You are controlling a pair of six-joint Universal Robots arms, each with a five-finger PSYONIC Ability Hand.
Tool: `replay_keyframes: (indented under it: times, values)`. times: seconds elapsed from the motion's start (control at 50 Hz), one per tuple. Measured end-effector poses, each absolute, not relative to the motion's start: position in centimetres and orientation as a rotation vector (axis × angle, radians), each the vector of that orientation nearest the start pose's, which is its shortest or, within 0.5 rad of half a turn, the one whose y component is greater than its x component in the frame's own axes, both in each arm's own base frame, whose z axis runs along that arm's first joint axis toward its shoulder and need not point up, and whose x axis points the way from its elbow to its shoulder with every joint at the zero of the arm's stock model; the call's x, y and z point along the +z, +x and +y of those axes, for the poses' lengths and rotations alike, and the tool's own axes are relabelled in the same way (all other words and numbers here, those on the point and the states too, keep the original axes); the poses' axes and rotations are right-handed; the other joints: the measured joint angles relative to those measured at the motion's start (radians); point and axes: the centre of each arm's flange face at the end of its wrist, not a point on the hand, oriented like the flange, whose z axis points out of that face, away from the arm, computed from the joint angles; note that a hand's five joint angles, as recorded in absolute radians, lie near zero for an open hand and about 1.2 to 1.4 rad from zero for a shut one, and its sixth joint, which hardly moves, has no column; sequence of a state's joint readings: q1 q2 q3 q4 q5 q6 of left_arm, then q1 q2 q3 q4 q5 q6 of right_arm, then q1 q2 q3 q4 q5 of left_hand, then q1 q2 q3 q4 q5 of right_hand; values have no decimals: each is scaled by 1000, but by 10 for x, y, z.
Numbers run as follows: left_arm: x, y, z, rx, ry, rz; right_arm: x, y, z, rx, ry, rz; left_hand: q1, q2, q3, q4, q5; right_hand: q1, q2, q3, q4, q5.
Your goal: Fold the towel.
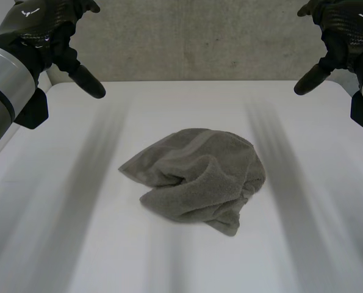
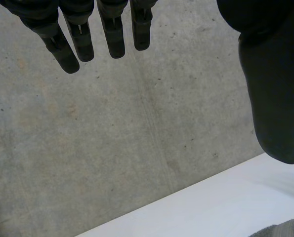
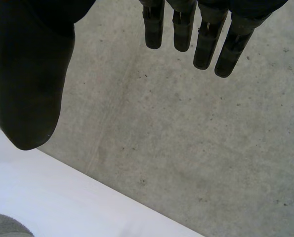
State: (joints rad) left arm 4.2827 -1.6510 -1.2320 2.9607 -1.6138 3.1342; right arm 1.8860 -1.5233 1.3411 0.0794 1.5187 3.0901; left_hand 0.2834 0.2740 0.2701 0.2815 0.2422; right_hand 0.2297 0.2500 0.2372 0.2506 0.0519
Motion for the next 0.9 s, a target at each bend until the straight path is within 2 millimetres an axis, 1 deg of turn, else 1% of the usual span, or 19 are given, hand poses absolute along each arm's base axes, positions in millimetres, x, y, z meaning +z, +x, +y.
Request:
replay_keyframes:
  times: [0.26, 0.4, 0.46, 0.52, 0.58, 0.6, 0.62, 0.64, 0.66, 0.68, 0.7, 0.74, 0.78, 0.8, 0.82, 0.86, 0.88, 0.9]
  values:
    - [369, -251, -242, -2488, 458, 2318, 353, 231, -266, -2139, -418, 1934, 0, 0, 0, 0, 0, 0, 0, 0, 0, 0]
    - [359, -255, -245, -2456, 487, 2345, 343, 235, -271, -2104, -459, 1955, 0, 0, 0, 0, -3, 0, 0, 0, 0, 0]
    - [347, -260, -248, -2426, 521, 2380, 332, 239, -275, -2077, -528, 1983, -1, 0, -1, 0, -4, 0, 0, 0, 0, 0]
    - [330, -269, -254, -2388, 574, 2428, 317, 245, -279, -2042, -643, 2020, -3, -1, -2, 0, -5, 0, 0, 0, 0, 0]
    - [302, -282, -262, -2319, 663, 2507, 290, 255, -281, -1972, -834, 2081, -4, -2, -2, 0, -5, 0, 0, 0, 0, 0]
    - [298, -285, -262, -2308, 678, 2519, 285, 257, -281, -1958, -864, 2089, -4, -2, -2, 0, -5, 0, 0, 0, 0, 0]
    - [284, -291, -265, -2265, 727, 2556, 271, 263, -279, -1913, -955, 2112, -4, -2, -3, 0, -5, 0, 0, 0, 0, 0]
    - [271, -297, -266, -2221, 775, 2587, 262, 268, -277, -1880, -1019, 2123, -4, -2, -3, 0, -5, 0, 0, 0, 0, 0]
    - [265, -299, -267, -2201, 798, 2598, 256, 271, -276, -1857, -1058, 2130, -4, -2, -3, 0, -5, 0, 0, 0, 0, 0]
    - [254, -304, -267, -2163, 842, 2617, 246, 276, -273, -1821, -1114, 2140, -5, -2, -3, 0, -5, 0, 0, 0, 0, 0]
    - [245, -307, -267, -2129, 879, 2630, 240, 279, -272, -1797, -1147, 2145, -5, -2, -3, 0, -5, 0, 0, 0, 0, 0]
    - [219, -317, -265, -2028, 1004, 2651, 219, 288, -266, -1717, -1241, 2161, -5, -2, -3, 0, -5, 0, 0, 0, 0, 0]
    - [202, -324, -261, -1957, 1100, 2649, 207, 293, -264, -1670, -1282, 2172, -5, -2, -4, 0, -5, 0, 0, 0, 0, 0]
    - [193, -327, -258, -1920, 1155, 2642, 197, 296, -262, -1634, -1305, 2182, -5, -2, -4, 0, -5, 28, 22, 24, 22, 30]
    - [187, -330, -255, -1895, 1193, 2634, 193, 297, -261, -1619, -1313, 2187, -5, -2, -3, 0, -4, 60, 48, 53, 48, 58]
    - [173, -335, -248, -1832, 1293, 2606, 180, 300, -260, -1572, -1332, 2204, -4, 0, -1, 0, 12, 221, 203, 207, 195, 229]
    - [168, -338, -244, -1807, 1336, 2589, 175, 300, -260, -1555, -1335, 2211, 11, 21, 19, 15, 41, 329, 315, 325, 312, 347]
    - [165, -339, -242, -1796, 1355, 2581, 173, 301, -260, -1550, -1335, 2214, 41, 54, 44, 39, 73, 414, 384, 391, 378, 413]
